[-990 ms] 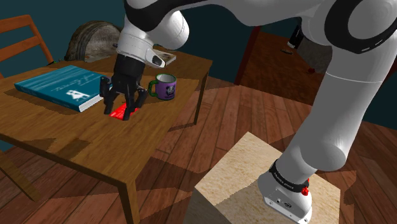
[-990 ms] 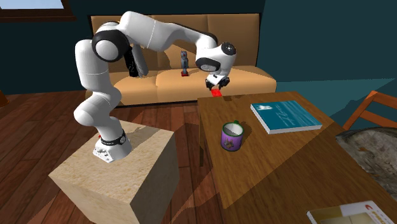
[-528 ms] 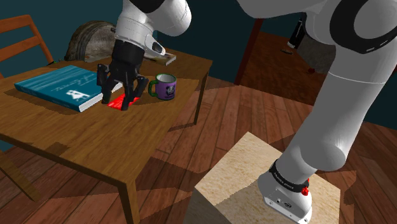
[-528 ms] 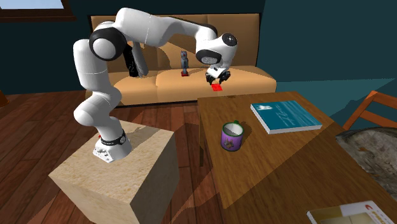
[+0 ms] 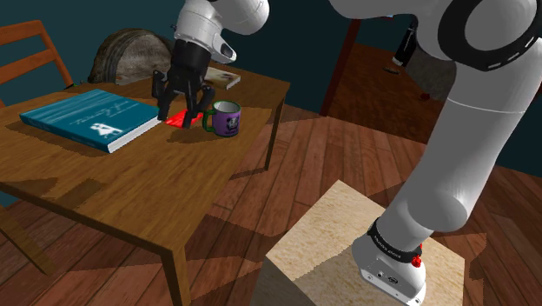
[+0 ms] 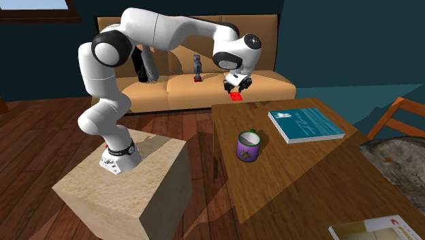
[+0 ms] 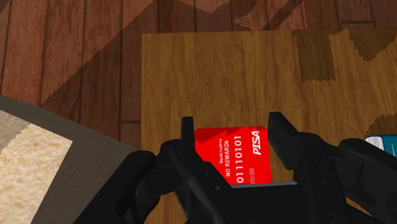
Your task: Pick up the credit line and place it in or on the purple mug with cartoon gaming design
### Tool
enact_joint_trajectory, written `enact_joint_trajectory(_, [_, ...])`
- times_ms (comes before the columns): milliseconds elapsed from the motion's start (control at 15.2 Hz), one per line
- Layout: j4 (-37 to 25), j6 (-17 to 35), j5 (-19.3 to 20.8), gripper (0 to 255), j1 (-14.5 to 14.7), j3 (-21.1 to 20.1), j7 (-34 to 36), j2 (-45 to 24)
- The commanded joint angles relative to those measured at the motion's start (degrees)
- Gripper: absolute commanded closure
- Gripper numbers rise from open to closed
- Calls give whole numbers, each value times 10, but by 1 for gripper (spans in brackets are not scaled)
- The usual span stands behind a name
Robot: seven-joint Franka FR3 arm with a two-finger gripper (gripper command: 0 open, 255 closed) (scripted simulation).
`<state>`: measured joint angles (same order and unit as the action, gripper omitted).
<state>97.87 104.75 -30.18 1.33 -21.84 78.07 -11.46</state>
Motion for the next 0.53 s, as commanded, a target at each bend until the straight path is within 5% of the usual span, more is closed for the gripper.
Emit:
enact_joint_trajectory(0, [-11,-18,4,255,-15,11,-20,-6])
enact_joint_trajectory(462, [-86,-88,25,255,-63,45,-72,-52])
